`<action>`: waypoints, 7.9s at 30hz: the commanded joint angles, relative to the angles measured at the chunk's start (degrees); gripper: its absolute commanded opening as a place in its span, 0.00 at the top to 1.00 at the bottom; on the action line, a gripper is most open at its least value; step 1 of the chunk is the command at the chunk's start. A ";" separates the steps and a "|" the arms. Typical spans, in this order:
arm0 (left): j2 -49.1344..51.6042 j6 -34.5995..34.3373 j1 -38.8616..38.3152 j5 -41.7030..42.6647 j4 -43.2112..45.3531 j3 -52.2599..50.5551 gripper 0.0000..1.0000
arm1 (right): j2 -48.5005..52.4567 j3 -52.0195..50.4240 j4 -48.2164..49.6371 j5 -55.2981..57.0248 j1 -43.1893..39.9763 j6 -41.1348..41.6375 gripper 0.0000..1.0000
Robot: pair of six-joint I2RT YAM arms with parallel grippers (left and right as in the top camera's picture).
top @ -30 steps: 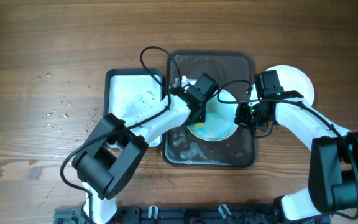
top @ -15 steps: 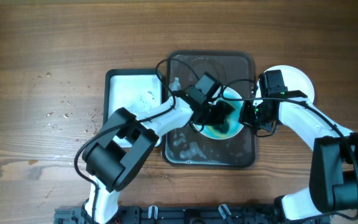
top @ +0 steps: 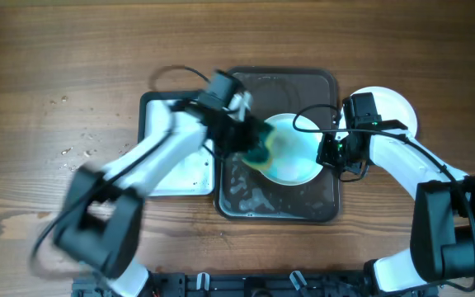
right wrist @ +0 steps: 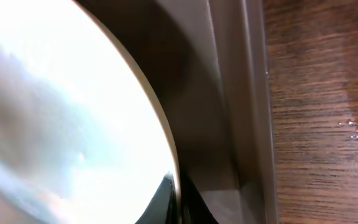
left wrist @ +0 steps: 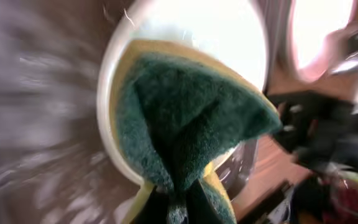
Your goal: Clean dirty plates on tray and stack at the side
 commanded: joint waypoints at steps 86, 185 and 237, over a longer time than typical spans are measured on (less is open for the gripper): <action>-37.62 1.07 29.79 -26.53 -19.76 0.22 0.00 | 0.24 25.66 21.62 74.51 54.36 -28.24 0.96; -37.62 1.07 29.79 -26.53 -19.76 0.22 0.00 | -96.26 -49.05 34.38 9.03 2.73 -4.13 0.00; -101.61 14.32 26.56 -21.99 33.81 -67.73 0.00 | -96.15 -49.05 34.34 9.05 2.73 -4.15 0.00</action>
